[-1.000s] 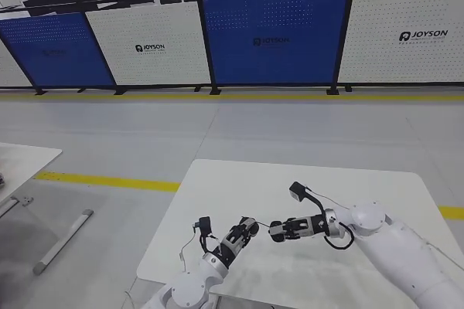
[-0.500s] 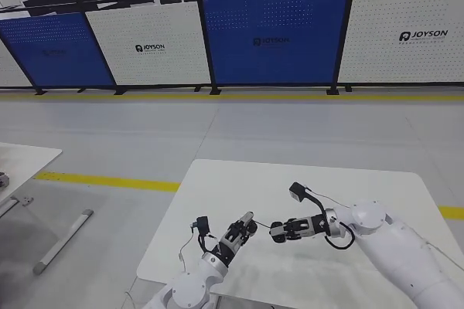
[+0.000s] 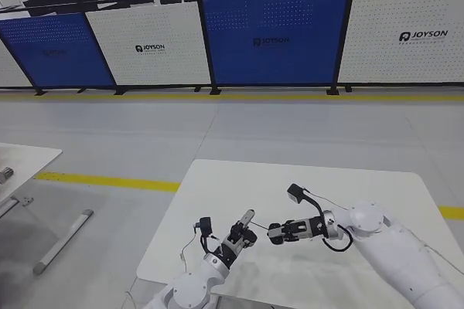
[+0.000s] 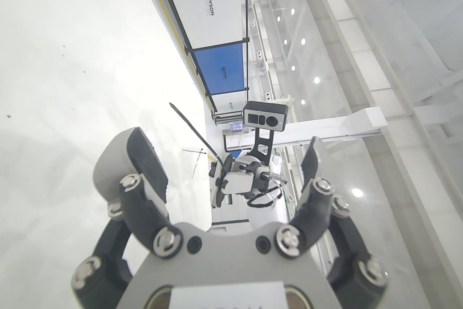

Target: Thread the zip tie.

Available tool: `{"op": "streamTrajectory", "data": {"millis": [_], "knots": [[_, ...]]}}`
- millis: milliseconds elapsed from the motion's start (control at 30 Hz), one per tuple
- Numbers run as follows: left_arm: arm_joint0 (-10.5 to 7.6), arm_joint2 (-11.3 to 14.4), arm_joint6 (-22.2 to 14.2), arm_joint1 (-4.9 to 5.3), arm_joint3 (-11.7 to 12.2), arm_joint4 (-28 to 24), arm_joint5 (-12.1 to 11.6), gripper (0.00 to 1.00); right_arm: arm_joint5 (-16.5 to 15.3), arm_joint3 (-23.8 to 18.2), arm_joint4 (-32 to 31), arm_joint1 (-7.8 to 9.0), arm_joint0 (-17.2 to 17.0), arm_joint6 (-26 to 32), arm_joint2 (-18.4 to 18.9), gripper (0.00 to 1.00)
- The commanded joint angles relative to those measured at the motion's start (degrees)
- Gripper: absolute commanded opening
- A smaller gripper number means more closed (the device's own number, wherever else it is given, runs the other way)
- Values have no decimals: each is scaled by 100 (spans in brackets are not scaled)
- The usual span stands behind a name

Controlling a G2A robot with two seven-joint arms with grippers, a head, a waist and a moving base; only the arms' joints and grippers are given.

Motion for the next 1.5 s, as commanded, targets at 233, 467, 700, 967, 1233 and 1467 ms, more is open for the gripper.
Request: {"op": "streamTrajectory", "data": {"millis": [233,467,700,967,1233,1467], "knots": [[39,-142,-218,5,-54,-268,-41,100,-7,-76,48,12,26,512,180,0],[39,-142,-218,5,-54,-268,-41,100,-7,-76,48,12,26,512,180,0],[21,-227,-702,21,-34,-434,-51,100,78,-248,23,42,-77,645,286,0],[53,-267,-738,22,-50,-505,-168,100,104,-222,71,43,-62,757,322,0],[53,-276,-907,19,-43,-541,-295,100,104,-222,71,43,-62,757,322,0],[126,-362,-1100,36,-14,-452,-520,49,104,-222,71,43,-62,757,322,0]]}}
